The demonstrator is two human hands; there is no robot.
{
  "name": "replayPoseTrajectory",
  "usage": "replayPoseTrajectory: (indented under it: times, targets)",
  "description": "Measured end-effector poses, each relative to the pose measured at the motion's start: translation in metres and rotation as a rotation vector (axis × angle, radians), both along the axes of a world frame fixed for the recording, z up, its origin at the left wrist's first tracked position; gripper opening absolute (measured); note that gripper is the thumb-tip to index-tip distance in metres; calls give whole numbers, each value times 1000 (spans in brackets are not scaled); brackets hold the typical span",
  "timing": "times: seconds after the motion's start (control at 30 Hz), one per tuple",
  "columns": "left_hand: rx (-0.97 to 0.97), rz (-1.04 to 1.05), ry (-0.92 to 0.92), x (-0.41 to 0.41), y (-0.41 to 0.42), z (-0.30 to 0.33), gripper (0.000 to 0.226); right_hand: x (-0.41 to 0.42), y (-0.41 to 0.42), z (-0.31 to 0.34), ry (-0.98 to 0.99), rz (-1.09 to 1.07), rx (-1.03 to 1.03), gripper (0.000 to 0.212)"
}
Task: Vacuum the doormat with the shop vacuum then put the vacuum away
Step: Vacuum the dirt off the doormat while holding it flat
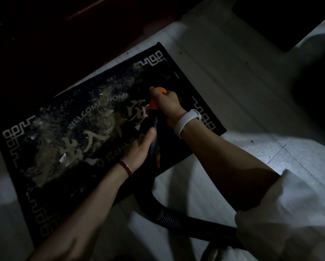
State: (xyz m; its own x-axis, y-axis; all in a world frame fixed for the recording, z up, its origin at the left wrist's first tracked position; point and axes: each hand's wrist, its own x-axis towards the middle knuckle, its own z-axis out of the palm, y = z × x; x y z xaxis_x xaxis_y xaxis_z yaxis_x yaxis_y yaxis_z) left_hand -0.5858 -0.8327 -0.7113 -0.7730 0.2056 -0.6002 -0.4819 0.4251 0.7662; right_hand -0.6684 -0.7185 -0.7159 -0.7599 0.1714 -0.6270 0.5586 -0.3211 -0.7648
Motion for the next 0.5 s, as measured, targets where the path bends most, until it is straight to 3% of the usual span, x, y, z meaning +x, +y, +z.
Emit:
replayPoseTrajectory:
  times: [0.13, 0.27, 0.4, 0.5]
  targets:
    - [24, 36, 8, -7, 2, 5, 51, -10, -3, 5, 33, 14, 66, 39]
    - [-42, -7, -13, -6, 2, 3, 53, -7, 3, 1, -4, 28, 24, 24]
    - [32, 53, -14, -5, 0, 6, 40, -7, 0, 2, 31, 24, 78, 36]
    - [31, 54, -55, -10, 3, 6, 61, -11, 7, 5, 23, 1, 23, 38]
